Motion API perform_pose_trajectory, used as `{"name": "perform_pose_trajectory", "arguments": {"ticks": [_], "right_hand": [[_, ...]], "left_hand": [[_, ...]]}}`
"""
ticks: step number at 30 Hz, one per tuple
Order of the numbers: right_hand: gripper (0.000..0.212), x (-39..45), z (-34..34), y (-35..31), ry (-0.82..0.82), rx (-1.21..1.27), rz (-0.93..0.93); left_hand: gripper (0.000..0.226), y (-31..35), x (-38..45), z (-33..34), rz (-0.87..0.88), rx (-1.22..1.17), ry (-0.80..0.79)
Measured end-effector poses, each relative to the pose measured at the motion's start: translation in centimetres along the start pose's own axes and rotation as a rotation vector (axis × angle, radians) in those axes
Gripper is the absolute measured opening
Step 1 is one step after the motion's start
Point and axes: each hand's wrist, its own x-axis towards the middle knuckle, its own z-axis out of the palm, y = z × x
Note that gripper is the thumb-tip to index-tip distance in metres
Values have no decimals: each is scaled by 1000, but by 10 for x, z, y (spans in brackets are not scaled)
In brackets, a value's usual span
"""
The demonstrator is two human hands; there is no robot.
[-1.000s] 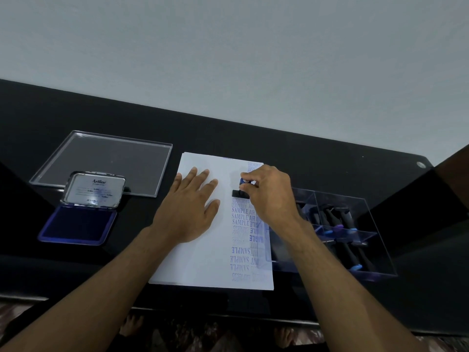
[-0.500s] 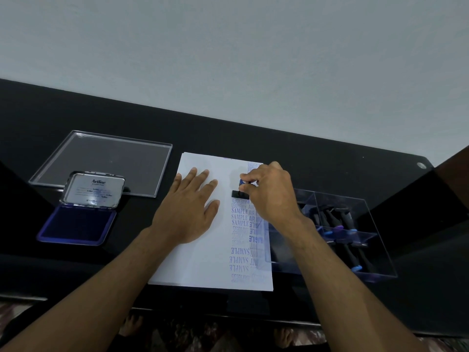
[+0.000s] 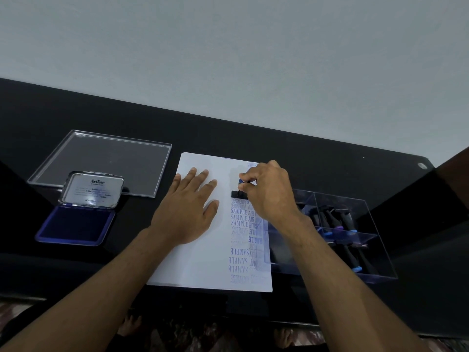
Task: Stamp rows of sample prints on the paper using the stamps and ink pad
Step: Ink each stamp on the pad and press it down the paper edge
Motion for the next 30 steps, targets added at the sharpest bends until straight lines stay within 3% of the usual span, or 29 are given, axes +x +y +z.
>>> {"name": "perform_pose_trajectory", "arguments": {"ticks": [30], "right_hand": [[15,0,8,5,15,-9,-48]], "left_hand": [[76,0,-1,-1,-1,0,-5]]}}
